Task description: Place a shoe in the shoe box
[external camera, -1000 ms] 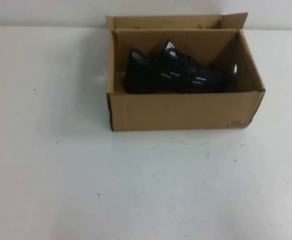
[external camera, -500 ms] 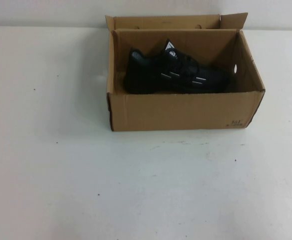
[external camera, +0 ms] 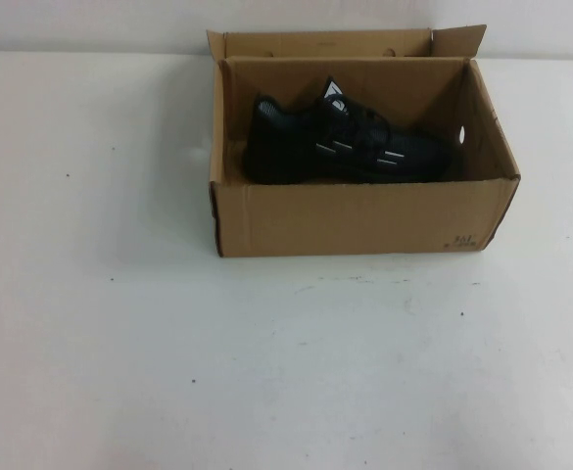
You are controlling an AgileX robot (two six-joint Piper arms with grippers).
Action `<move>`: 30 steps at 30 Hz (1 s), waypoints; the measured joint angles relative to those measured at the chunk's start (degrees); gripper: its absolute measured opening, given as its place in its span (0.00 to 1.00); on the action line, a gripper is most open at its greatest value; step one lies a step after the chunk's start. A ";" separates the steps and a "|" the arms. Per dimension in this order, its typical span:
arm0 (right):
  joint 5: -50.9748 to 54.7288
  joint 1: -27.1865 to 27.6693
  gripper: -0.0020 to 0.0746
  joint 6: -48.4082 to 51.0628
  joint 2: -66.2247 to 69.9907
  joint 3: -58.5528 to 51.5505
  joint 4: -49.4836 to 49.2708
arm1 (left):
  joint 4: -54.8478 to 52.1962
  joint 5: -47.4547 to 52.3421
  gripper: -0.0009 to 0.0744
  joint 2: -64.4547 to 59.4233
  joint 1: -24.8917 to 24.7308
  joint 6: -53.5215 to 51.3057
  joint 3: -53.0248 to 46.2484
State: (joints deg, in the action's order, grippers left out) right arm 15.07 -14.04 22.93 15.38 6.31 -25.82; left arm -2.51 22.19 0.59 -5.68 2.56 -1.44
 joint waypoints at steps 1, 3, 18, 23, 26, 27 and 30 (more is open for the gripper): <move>-0.01 0.70 0.00 0.00 -0.51 0.00 0.80 | 0.00 0.00 0.01 0.00 0.00 0.00 0.00; -0.01 2.51 0.00 0.00 -1.72 0.00 1.46 | 0.00 0.00 0.01 0.00 0.00 0.00 0.00; -0.96 8.54 0.00 -12.56 -6.04 -0.17 15.98 | 0.00 0.00 0.01 0.00 0.00 0.09 0.00; -7.01 8.54 0.00 -26.16 -9.13 -4.69 26.73 | -0.10 0.00 0.01 0.00 0.00 0.09 0.00; -8.66 8.54 0.00 -29.50 -12.08 -7.50 28.42 | -0.10 0.00 0.01 0.00 0.00 0.09 0.00; -7.49 8.54 0.00 -30.05 -13.41 -7.53 28.68 | -0.10 0.00 0.01 0.00 0.00 0.09 0.00; -4.08 8.64 0.00 -31.01 -15.62 -7.88 29.23 | -0.20 0.00 0.01 0.00 0.00 0.09 0.00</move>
State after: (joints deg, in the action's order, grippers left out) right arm 10.99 -5.40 -8.07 -0.25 -1.57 3.42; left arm -2.71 22.19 0.59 -5.68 2.66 -1.44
